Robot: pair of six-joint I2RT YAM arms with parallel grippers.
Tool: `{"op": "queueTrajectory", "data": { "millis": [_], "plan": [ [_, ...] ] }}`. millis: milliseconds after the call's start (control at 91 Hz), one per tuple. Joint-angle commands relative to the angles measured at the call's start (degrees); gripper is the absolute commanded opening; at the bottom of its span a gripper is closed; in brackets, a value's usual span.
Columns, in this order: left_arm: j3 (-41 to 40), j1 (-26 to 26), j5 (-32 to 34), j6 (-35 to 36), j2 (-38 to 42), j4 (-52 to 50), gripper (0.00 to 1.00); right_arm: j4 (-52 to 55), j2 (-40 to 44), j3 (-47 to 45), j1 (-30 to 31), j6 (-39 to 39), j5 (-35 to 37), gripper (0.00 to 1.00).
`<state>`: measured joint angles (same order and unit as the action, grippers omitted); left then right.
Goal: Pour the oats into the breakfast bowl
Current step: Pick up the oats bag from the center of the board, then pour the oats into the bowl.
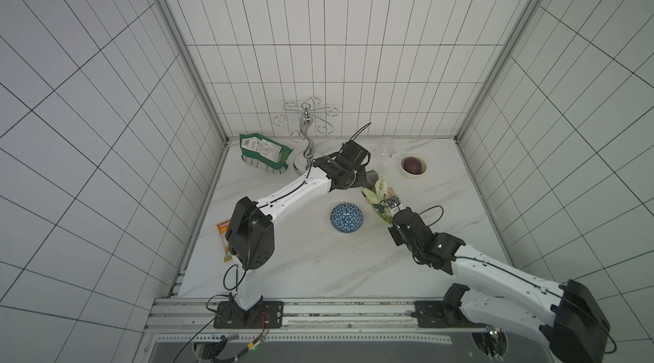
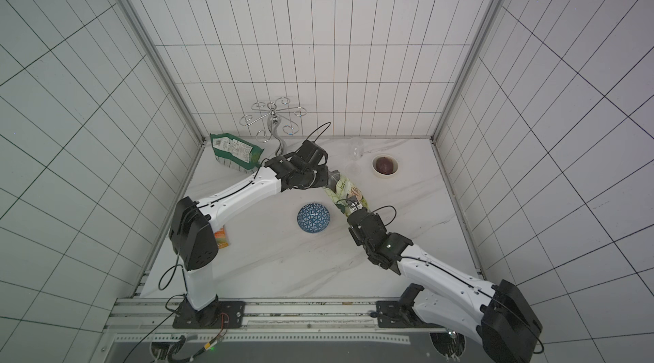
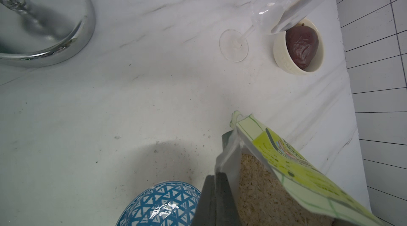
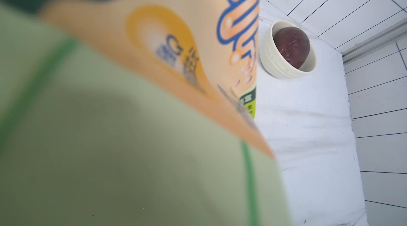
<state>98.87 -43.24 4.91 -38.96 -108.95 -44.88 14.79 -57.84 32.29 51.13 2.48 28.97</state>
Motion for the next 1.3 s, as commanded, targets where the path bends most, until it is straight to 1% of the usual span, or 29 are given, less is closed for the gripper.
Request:
{"op": "queueTrajectory", "data": {
  "millis": [0,66,231,319,385,605,693,923,1209,1286],
  "plan": [
    [1.3,1.2,5.5,1.3,1.5,-2.2,0.00,-0.6,2.1,3.5,0.2,-1.3,5.6,0.00],
    [0.8,1.4,3.0,0.9,2.1,-2.1,0.00,0.8,2.3,4.3,0.2,-2.7,4.5,0.00],
    [-2.1,1.6,-6.0,-0.9,4.1,1.2,0.24,5.0,1.3,7.4,0.2,-5.8,2.7,0.00],
    [-3.2,1.7,-8.1,-1.3,5.6,2.2,0.35,7.3,1.1,9.1,0.3,-6.8,1.9,0.00],
    [-4.1,1.7,-8.2,-1.3,7.2,2.5,0.39,8.9,1.4,10.0,0.2,-7.5,1.8,0.00],
    [-10.2,2.6,-7.0,-2.0,14.1,4.5,0.44,15.4,2.4,14.4,0.2,-11.4,2.2,0.00],
    [-13.8,3.0,-7.2,-2.7,17.5,6.1,0.45,18.1,2.8,16.3,0.3,-13.5,2.7,0.00],
    [-23.1,4.4,-7.2,-5.1,26.2,10.8,0.45,24.3,3.4,20.8,0.3,-20.1,1.2,0.00],
    [-30.1,5.3,-8.0,-7.0,31.2,12.7,0.45,31.0,2.0,25.7,0.3,-27.0,1.5,0.00],
    [-32.3,5.3,-9.5,-7.8,32.8,14.6,0.45,32.7,1.0,27.3,0.2,-28.9,1.5,0.00]
  ]
}}
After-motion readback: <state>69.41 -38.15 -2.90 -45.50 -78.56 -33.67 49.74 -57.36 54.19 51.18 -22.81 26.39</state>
